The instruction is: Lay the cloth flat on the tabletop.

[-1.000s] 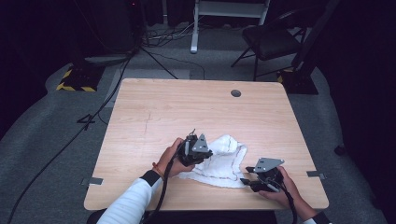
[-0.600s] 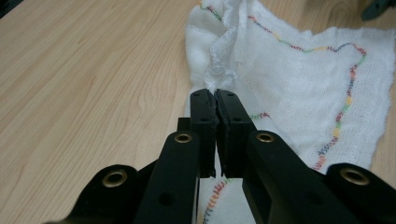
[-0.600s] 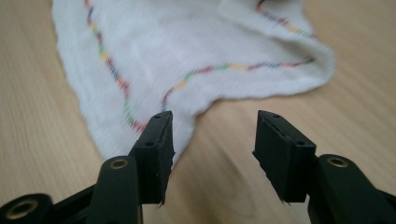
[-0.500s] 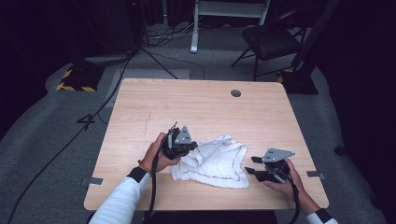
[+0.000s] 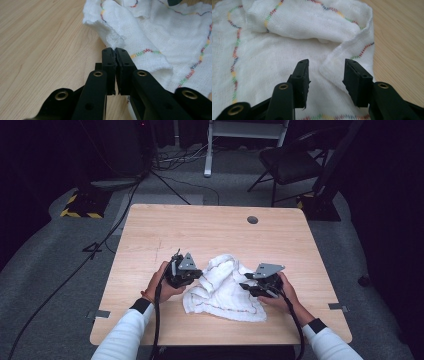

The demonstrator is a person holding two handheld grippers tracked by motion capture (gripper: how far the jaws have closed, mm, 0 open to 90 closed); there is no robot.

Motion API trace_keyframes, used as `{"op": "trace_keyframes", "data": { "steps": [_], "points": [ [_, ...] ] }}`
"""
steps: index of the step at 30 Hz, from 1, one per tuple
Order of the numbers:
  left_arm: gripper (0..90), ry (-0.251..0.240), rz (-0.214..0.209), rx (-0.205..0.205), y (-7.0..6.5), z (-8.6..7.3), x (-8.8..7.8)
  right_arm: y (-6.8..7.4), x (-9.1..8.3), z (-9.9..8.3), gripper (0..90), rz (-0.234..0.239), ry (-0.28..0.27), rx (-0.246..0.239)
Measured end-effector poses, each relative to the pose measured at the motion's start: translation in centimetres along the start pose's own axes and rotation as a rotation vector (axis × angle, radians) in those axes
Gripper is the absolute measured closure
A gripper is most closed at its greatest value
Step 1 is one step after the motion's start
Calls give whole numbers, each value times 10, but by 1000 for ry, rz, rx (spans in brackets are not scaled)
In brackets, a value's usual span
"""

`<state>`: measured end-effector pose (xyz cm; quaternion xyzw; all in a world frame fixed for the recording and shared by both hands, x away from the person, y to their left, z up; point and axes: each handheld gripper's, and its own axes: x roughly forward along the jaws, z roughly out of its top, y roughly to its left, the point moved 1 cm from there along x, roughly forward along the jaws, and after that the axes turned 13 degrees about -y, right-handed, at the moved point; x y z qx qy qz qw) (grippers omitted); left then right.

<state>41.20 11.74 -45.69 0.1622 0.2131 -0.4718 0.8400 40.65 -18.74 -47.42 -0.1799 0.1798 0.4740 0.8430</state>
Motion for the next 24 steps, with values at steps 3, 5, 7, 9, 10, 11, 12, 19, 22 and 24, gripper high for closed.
{"op": "trace_keyframes", "data": {
  "steps": [3,5,7,9,10,11,12,19,22,24],
  "points": [
    [862,4,9,-3,4,-3,0,-2,15,2,558,4,9,-8],
    [862,13,18,-9,7,-5,1,-4,24,1,565,11,36,-4],
    [862,18,24,-19,10,-7,1,-5,33,-1,582,-2,76,-19],
    [862,22,36,-23,14,-9,1,-8,38,-4,623,-17,107,-17],
    [862,23,39,-26,15,-10,1,-9,38,-4,647,-17,102,-3],
    [862,19,41,-28,17,-10,0,-10,38,-4,698,-32,104,-3],
    [862,19,45,-30,18,-11,0,-11,37,-4,732,-48,108,-12],
    [864,-13,55,-71,26,-9,-8,-21,18,1,857,-125,69,-26],
    [865,-54,73,-90,31,-5,-16,-28,2,6,861,-153,19,-7],
    [866,-64,91,-91,33,-3,-18,-33,-8,10,862,-180,-17,8]
  ]
}}
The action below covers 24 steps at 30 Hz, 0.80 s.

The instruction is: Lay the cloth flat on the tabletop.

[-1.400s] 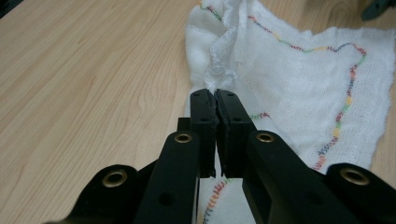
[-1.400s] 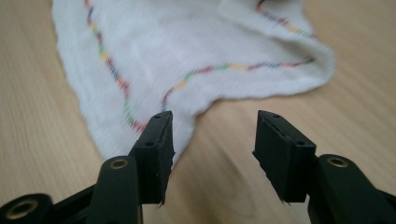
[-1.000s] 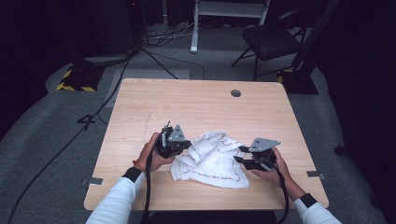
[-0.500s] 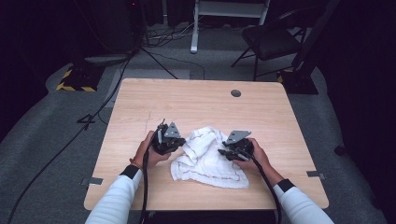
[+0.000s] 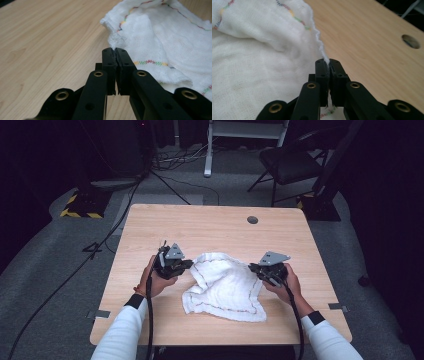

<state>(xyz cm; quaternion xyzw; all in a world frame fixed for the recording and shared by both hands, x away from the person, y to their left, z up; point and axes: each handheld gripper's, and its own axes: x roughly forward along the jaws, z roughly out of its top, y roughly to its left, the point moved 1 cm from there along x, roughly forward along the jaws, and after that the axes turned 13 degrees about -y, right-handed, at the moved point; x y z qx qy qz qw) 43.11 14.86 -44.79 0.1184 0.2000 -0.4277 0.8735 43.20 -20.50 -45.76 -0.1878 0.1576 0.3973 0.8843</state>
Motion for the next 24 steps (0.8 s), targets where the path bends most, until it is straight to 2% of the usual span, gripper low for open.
{"op": "trace_keyframes", "data": {
  "steps": [2,7,9,10,16,20,24],
  "points": [
    [866,-4,-2,2,0,4,-1,-5,-7,4,863,-21,-19,3],
    [866,-67,5,29,-3,20,-12,-16,-28,18,865,-55,-89,26],
    [866,-86,2,17,-1,25,-15,-21,-36,24,867,-66,-115,35],
    [866,-97,6,9,0,27,-17,-23,-40,26,867,-73,-126,40],
    [867,-141,35,42,4,45,-28,-33,-56,43,868,-90,-169,43],
    [867,-136,58,85,9,60,-30,-36,-61,59,868,-111,-186,25],
    [867,-130,67,81,21,69,-24,-39,-60,67,868,-135,-197,21]
  ]
}}
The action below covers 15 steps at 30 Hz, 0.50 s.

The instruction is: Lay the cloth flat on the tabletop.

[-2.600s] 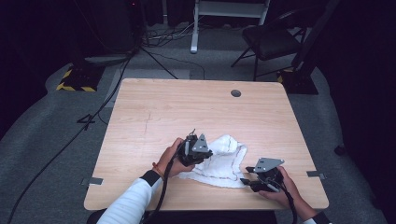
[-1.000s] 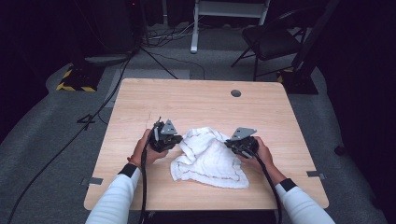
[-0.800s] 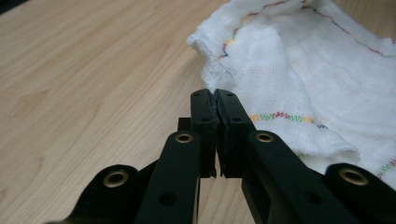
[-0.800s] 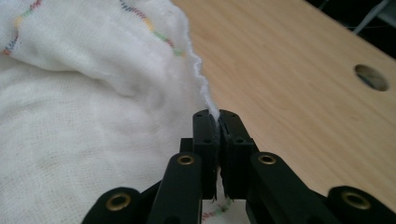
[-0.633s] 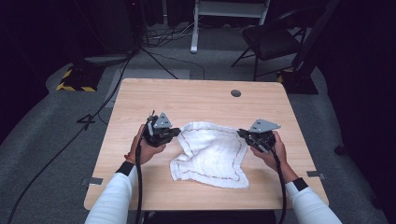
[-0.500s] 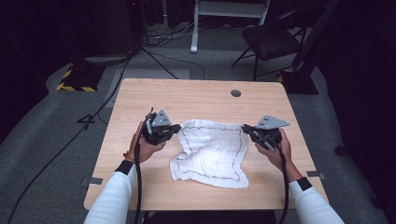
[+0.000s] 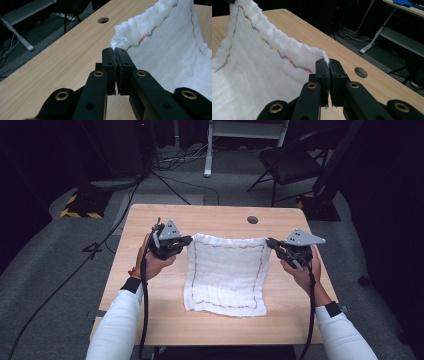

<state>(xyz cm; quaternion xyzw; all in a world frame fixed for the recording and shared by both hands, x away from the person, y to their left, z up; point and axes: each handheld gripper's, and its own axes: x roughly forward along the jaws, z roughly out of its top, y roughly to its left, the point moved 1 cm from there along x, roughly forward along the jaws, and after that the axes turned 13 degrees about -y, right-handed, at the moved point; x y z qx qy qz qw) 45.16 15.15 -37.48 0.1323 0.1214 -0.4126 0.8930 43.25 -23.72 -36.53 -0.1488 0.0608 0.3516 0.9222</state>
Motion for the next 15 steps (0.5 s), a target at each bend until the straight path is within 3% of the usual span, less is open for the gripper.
{"op": "trace_keyframes", "data": {
  "steps": [7,11,13,15],
  "points": [
    [866,50,40,-23,18,-8,31,-11,20,-4,868,-41,25,2],
    [860,87,93,-39,26,-17,51,-21,41,-11,866,-58,61,11],
    [818,111,142,-51,29,-21,60,-26,54,-13,860,-79,75,-3],
    [781,123,134,-70,30,-25,67,-30,66,-18,807,-101,104,-10]
  ]
}}
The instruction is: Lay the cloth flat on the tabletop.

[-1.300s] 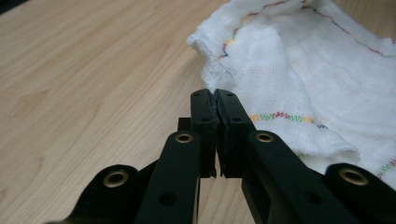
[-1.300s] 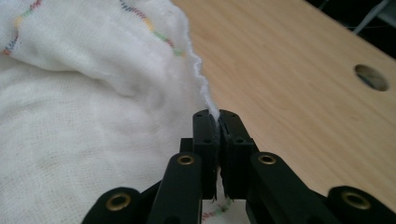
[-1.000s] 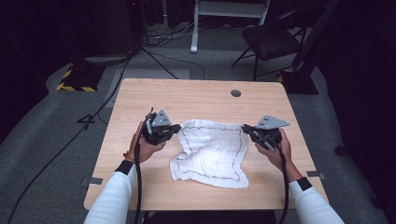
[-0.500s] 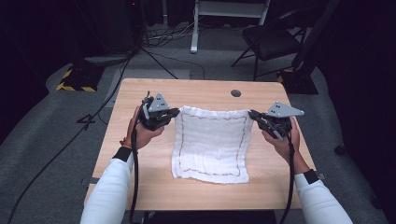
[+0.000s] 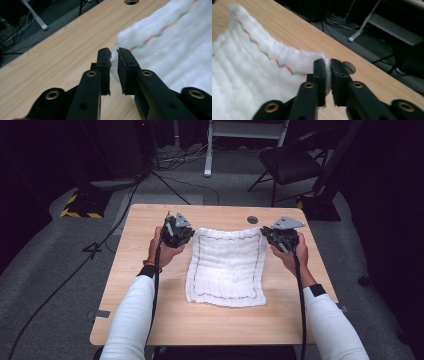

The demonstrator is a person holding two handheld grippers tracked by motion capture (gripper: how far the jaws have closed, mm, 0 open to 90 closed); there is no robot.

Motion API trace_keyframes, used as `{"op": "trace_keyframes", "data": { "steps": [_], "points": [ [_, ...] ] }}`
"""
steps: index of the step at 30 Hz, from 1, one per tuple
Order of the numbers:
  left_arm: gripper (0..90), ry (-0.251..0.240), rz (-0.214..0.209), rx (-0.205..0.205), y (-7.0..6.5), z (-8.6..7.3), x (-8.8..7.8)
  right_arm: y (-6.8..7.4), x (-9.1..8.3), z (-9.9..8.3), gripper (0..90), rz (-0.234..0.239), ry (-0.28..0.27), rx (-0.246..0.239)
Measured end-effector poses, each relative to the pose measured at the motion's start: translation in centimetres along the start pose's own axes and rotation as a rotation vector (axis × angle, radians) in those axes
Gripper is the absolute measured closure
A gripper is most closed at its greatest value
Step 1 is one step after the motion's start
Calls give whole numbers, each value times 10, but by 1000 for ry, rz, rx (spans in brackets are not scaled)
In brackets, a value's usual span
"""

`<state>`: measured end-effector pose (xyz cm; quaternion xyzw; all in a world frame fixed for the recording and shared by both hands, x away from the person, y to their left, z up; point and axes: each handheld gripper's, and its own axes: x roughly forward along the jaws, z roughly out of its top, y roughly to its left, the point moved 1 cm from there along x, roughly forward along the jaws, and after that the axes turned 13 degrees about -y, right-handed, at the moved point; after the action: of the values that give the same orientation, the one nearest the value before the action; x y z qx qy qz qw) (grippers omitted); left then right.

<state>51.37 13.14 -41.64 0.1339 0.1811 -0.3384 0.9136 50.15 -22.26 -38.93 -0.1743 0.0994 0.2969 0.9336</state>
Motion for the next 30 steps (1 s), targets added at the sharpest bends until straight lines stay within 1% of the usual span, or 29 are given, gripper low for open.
{"op": "trace_keyframes", "data": {
  "steps": [2,3,4,6,7,8,9,10,11,12,14,16,17,18,19,20,21,22,23,25,26,28,29,30],
  "points": [
    [684,10,13,1,-4,-3,4,-1,10,-5,744,-7,28,15],
    [668,10,2,3,-6,-5,4,0,13,-8,709,-7,43,11],
    [632,17,3,15,-9,-7,4,2,14,-12,678,-9,54,8],
    [565,38,22,33,-15,-12,4,5,13,-19,622,7,72,24],
    [523,48,25,37,-18,-15,3,6,11,-23,606,13,74,31],
    [481,61,27,44,-23,-19,4,8,8,-27,582,28,79,44],
    [440,74,21,53,-27,-23,3,10,6,-31,561,48,85,56],
    [401,84,0,53,-32,-28,3,12,2,-36,546,60,93,66],
    [369,99,-17,62,-37,-32,3,16,-1,-42,531,81,106,72],
    [342,112,-31,72,-42,-36,3,20,-4,-47,517,102,116,70],
    [290,132,-78,85,-53,-45,0,29,-13,-59,483,126,140,56],
    [266,142,-117,97,-63,-53,-3,36,-21,-70,460,161,147,53],
    [257,152,-131,97,-67,-56,-5,39,-25,-75,446,176,161,49],
    [246,162,-145,110,-70,-59,-8,43,-28,-79,426,185,182,31],
    [236,160,-154,104,-73,-61,-10,47,-33,-81,421,193,189,11],
    [235,163,-171,101,-75,-64,-13,50,-37,-83,420,208,189,8],
    [231,162,-182,97,-78,-66,-16,53,-41,-85,414,224,188,18],
    [222,165,-200,95,-79,-68,-19,56,-45,-87,404,237,191,14],
    [214,162,-223,86,-80,-70,-22,59,-48,-90,400,245,194,3],
    [200,141,-253,66,-82,-75,-29,67,-52,-96,386,254,210,-13],
    [197,153,-271,62,-83,-77,-32,70,-53,-99,382,266,220,-15],
    [188,162,-267,69,-86,-81,-35,75,-55,-105,372,272,249,-23],
    [194,172,-265,75,-87,-84,-37,77,-56,-108,372,277,263,-40],
    [196,187,-269,76,-88,-87,-37,78,-59,-110,378,272,255,-38]
  ]
}}
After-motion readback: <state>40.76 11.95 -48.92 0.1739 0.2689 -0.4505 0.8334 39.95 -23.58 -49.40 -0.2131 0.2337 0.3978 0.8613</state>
